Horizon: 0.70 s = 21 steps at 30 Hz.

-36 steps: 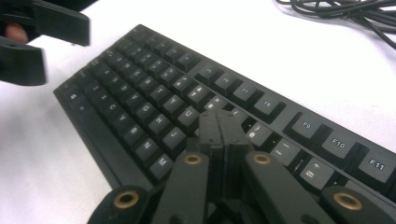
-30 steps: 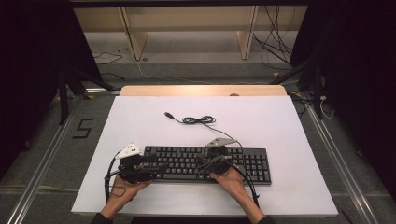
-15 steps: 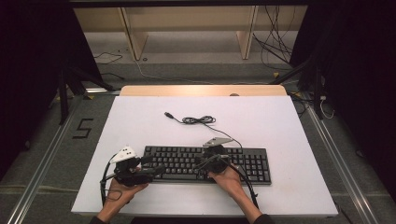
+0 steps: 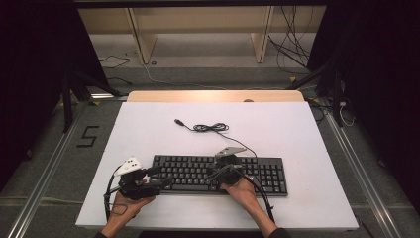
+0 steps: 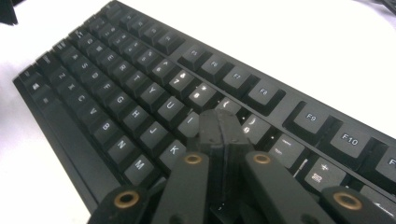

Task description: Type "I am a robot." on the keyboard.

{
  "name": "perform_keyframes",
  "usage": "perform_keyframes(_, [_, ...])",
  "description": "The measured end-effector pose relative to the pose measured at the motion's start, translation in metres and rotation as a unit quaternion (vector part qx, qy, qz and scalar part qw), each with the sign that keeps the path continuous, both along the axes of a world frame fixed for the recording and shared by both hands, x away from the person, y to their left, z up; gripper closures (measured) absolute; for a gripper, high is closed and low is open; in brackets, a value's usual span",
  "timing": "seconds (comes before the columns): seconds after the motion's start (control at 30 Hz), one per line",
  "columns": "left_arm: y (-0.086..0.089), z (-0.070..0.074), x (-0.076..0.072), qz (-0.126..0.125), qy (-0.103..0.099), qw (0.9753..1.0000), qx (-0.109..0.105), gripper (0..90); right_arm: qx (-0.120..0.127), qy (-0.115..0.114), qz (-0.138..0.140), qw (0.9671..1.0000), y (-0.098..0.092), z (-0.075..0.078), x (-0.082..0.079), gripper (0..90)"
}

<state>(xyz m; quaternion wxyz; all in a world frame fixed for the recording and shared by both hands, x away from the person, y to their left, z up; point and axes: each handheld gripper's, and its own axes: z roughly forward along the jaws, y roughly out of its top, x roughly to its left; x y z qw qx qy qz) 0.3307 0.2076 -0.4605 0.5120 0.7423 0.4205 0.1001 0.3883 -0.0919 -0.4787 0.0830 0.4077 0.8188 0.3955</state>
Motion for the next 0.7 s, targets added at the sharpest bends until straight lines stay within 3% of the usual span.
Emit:
perform_keyframes(0.07, [0.001, 0.0, 0.0, 0.002, -0.001, 1.0, 0.0, 27.6, 0.01, 0.001, -0.001, 0.9999, -0.002, 0.003, -0.001, 90.0])
perform_keyframes(0.17, [0.001, -0.001, 0.0, 0.004, -0.001, 1.0, -0.002, 27.6, 0.033, -0.008, 0.008, 0.9994, -0.002, 0.008, -0.005, 83.0])
perform_keyframes(0.37, [0.003, -0.001, 0.0, 0.008, -0.008, 0.9999, -0.005, 27.3, 0.062, -0.013, 0.035, 0.9974, 0.003, 0.014, -0.01, 55.9])
perform_keyframes(0.43, [0.003, -0.001, -0.001, 0.01, -0.01, 0.9999, -0.007, 27.2, 0.064, -0.012, 0.039, 0.9971, 0.005, 0.016, -0.011, 50.8])
perform_keyframes(0.6, [0.004, -0.001, -0.002, 0.012, -0.014, 0.9998, -0.01, 27.0, 0.071, -0.011, 0.056, 0.9959, 0.013, 0.018, -0.014, 46.5])
perform_keyframes(0.7, [0.005, -0.001, -0.003, 0.013, -0.016, 0.9997, -0.011, 27.0, 0.072, -0.012, 0.065, 0.9952, 0.018, 0.019, -0.016, 53.5])
